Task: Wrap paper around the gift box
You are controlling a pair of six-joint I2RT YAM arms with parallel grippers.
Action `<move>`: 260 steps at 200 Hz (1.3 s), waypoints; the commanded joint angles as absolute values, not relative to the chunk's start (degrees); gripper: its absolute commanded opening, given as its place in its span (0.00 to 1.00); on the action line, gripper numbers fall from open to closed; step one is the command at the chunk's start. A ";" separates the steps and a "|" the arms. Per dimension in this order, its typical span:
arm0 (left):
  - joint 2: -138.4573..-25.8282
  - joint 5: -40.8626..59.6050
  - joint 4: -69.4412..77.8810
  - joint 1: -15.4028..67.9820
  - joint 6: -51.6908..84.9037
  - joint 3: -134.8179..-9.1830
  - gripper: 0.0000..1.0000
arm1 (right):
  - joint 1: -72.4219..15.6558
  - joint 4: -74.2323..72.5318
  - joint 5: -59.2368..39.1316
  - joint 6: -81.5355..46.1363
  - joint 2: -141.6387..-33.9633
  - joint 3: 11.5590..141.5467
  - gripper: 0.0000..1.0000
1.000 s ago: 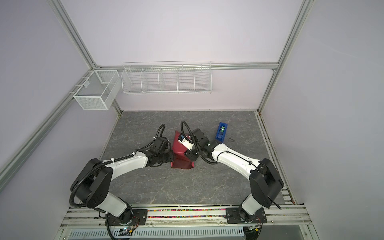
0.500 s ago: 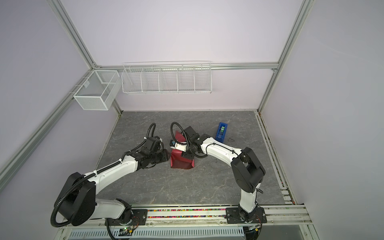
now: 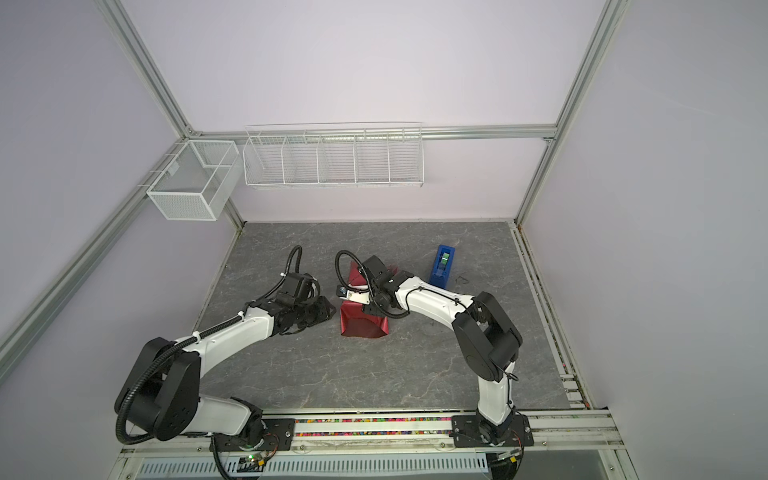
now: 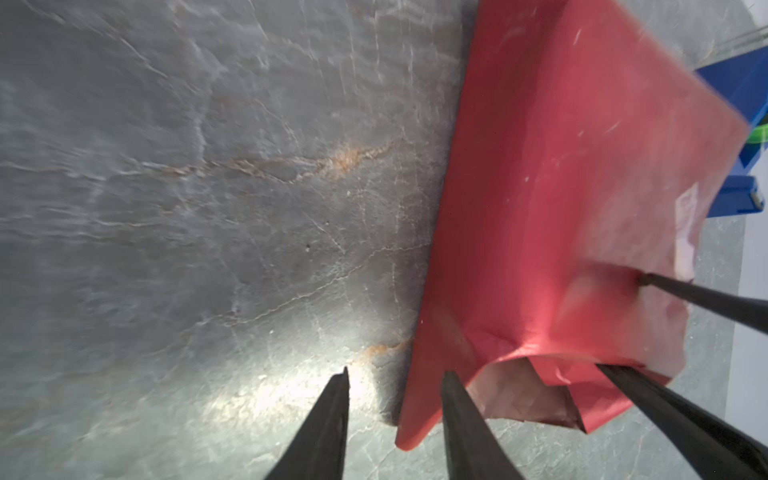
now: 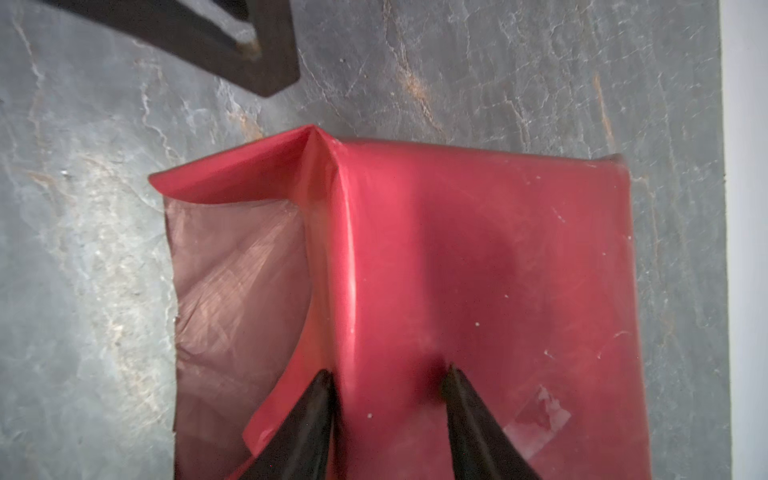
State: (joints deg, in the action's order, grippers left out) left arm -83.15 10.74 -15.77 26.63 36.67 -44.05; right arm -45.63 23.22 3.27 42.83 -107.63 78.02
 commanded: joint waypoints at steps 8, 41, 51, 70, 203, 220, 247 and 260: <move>-86.71 14.61 -12.54 26.37 35.93 -46.38 0.33 | -46.50 21.42 5.46 45.53 -108.56 74.87 0.47; -88.36 17.23 -9.79 26.37 36.32 -46.83 0.24 | -46.72 20.91 5.48 45.42 -107.96 73.87 0.46; -88.44 17.33 -9.57 26.39 36.31 -46.85 0.23 | -46.67 20.86 5.42 45.30 -107.74 73.79 0.45; -87.92 14.95 -10.69 26.37 36.04 -47.13 0.21 | -46.68 20.92 5.36 45.18 -107.38 73.74 0.44; -87.45 18.96 -8.83 26.30 36.26 -47.92 0.13 | -45.89 21.26 3.87 44.12 -106.30 73.88 0.44; -87.03 20.88 -7.01 26.32 36.99 -46.40 0.12 | -45.66 21.27 3.80 43.95 -106.17 73.94 0.44; -86.49 21.45 -6.67 26.52 39.10 -44.73 0.11 | -45.50 21.36 3.61 43.79 -106.22 74.04 0.44; -86.40 21.58 -6.36 26.65 39.53 -44.22 0.11 | -45.51 21.26 3.61 43.70 -106.22 74.17 0.44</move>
